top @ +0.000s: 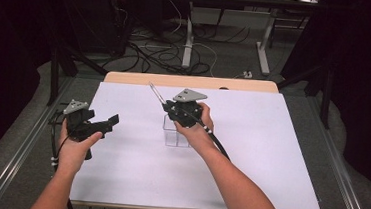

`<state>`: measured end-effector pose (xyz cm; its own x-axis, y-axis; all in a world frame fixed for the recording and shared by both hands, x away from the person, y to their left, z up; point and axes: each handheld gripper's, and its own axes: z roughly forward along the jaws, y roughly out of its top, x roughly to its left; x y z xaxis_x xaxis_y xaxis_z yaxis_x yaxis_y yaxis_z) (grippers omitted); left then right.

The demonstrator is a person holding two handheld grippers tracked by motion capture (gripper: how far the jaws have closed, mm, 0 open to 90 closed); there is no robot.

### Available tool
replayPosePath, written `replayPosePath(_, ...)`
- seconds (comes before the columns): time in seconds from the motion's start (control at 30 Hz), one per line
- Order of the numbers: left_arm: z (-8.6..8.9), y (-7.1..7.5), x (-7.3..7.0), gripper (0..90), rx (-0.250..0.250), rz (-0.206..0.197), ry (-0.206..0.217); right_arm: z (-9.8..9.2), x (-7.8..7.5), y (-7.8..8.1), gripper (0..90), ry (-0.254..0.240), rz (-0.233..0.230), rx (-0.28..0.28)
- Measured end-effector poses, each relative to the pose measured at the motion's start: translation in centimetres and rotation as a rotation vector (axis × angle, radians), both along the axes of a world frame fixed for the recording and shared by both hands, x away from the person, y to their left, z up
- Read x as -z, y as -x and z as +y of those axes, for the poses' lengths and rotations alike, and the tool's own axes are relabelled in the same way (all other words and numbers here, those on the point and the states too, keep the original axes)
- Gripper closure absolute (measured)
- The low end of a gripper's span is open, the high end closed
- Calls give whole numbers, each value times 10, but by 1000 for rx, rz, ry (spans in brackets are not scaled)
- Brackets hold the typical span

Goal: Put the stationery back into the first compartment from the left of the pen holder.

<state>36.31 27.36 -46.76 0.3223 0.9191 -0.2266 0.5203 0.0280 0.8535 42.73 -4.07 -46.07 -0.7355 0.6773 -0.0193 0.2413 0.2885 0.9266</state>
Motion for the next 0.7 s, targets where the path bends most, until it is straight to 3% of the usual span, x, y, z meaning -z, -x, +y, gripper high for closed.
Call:
replayPosePath(0.37, -2, 0, 2, 2, 5, 8, -4, 3, 8, 5, 776, 31, 35, -10)
replayPosePath(0.7, -2, 0, 3, 2, 6, 12, -8, 6, 15, 8, 776, -9, 50, 20)
